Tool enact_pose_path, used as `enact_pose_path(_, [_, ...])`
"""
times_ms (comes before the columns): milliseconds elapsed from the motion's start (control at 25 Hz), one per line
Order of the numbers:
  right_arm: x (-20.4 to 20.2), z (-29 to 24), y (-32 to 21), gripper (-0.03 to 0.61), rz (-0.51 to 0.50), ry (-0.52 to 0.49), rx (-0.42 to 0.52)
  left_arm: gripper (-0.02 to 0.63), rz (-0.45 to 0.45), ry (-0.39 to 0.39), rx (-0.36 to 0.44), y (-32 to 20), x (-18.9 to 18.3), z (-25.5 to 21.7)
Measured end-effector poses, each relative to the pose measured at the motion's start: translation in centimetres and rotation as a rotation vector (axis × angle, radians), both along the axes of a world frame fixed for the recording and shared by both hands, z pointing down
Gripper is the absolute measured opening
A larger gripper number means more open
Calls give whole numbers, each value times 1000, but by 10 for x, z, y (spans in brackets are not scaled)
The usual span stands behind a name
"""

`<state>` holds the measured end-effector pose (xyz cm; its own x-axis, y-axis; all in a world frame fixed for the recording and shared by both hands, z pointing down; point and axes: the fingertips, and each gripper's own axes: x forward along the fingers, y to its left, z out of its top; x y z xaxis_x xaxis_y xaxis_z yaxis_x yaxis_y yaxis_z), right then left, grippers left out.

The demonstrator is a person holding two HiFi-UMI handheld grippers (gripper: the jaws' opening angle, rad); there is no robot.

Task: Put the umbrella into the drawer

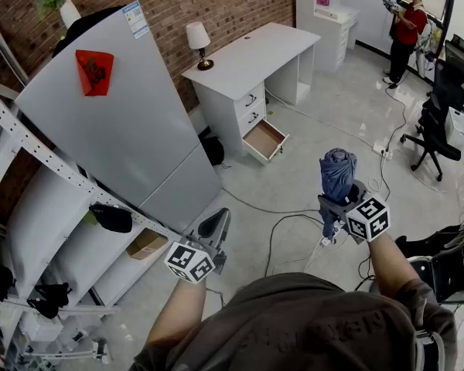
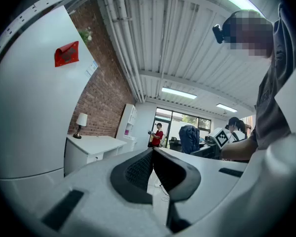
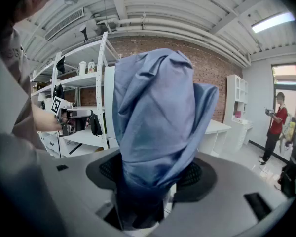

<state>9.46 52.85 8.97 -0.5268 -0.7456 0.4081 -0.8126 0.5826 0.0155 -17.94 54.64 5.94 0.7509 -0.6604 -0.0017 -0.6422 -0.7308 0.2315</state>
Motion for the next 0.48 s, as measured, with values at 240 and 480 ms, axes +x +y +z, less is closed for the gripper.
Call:
enact_pose_path(240, [2,0,-4,281,0,2,-1,5,3,3,2,-5,3,-1])
enact_pose_path(480, [9,0,-8,281,7,-2,-4,5,12,1,3,-10,11,-1])
